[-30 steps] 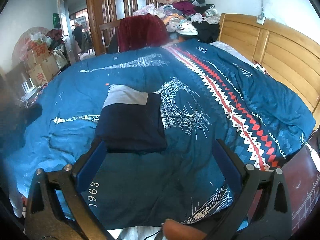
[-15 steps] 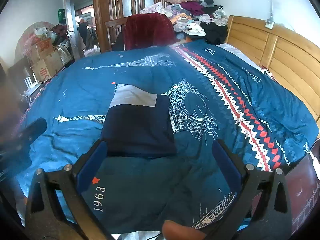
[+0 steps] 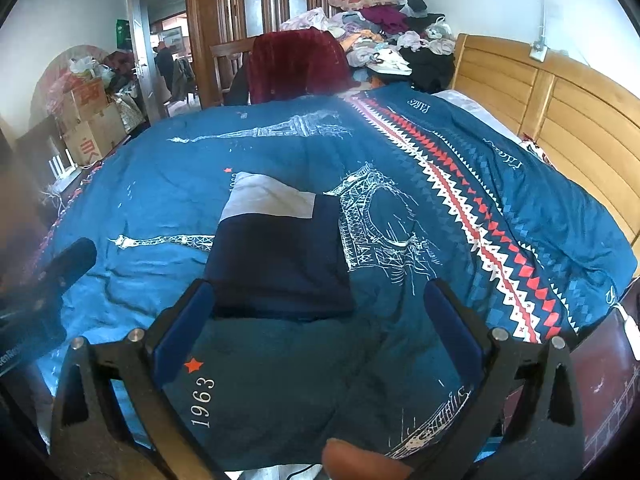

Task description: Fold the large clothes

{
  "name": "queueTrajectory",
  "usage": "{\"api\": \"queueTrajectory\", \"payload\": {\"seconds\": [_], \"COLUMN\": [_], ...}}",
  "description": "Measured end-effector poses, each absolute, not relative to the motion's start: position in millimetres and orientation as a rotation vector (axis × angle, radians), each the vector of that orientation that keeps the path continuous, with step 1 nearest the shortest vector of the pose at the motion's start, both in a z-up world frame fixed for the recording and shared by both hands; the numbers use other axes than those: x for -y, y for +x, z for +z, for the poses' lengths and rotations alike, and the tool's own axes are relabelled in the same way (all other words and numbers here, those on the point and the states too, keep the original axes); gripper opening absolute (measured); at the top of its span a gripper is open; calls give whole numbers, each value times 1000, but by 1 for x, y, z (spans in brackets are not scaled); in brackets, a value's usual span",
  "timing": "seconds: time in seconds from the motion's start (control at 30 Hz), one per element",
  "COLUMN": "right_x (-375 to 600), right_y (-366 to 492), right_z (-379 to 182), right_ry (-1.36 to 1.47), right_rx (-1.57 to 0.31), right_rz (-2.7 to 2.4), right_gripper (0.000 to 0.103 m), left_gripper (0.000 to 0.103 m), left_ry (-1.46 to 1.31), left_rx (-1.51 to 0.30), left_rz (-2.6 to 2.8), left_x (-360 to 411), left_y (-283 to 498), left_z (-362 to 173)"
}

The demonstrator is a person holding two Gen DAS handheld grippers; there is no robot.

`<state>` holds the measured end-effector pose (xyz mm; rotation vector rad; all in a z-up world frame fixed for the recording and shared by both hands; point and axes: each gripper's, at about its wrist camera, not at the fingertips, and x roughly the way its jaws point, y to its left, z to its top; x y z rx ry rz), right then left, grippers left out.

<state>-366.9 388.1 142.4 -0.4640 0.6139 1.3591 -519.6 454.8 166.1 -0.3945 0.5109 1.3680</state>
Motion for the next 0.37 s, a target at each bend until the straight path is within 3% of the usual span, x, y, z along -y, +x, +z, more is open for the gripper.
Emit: {"api": "queueTrajectory", "payload": {"seconds": [0.37], "right_x": [-384], "right_y": [-372], "right_z": [144], "right_ry": [-440], "right_rx": [-629], "right_rz": [1404], "right_gripper": [103], "left_gripper": [103], "left_ry": [-388], "left_rx": [-513], "left_rz": [1365], "left_x": [-453], "left_y": [-520], "left_z": [169]}}
